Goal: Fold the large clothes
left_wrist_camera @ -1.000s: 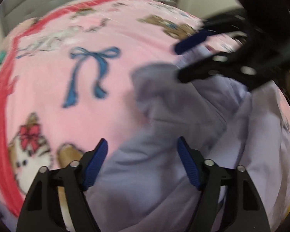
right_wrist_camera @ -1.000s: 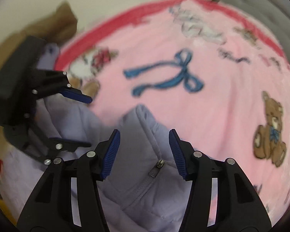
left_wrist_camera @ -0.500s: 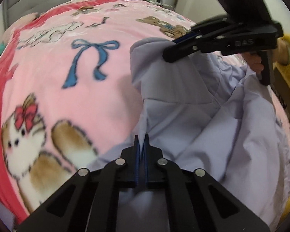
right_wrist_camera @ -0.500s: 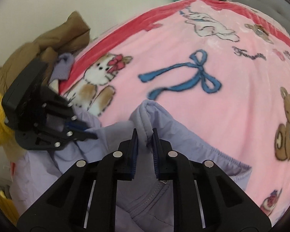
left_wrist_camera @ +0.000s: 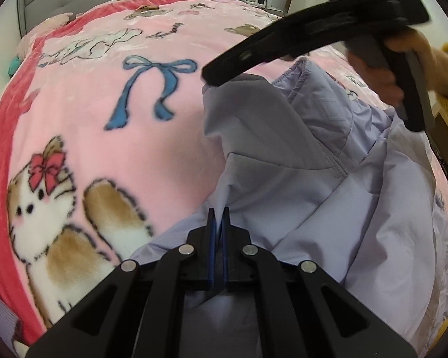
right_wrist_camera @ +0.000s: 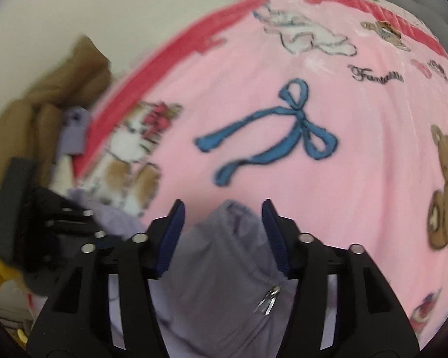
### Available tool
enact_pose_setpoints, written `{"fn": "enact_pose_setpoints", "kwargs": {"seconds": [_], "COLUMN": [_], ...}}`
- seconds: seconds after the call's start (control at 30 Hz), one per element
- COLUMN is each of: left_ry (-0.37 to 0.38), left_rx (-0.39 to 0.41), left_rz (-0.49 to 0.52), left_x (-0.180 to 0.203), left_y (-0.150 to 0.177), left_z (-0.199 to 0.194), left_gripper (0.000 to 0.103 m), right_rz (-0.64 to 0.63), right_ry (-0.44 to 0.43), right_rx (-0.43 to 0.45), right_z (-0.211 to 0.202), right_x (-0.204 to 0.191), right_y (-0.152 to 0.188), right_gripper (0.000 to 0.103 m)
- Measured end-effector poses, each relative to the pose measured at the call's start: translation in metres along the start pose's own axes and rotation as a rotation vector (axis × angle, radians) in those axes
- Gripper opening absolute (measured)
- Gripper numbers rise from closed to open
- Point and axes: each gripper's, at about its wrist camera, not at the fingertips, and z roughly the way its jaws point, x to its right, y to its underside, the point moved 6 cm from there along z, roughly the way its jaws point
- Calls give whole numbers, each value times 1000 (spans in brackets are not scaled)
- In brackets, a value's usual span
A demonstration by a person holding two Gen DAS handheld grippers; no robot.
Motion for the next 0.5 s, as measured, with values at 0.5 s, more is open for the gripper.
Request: {"fn": "enact_pose_setpoints", "kwargs": {"seconds": [0.5], "left_ry": [-46], "left_rx": [-31], "left_rz": [-87], "left_x": [-3], "left_y": [3], "left_z": [6], "left_gripper": [3], "right_rz": [114], "right_ry": [56], "right_rx": [-61], "right_z": [40], "right_x": [9], "right_y": [7], "right_gripper": [6]}}
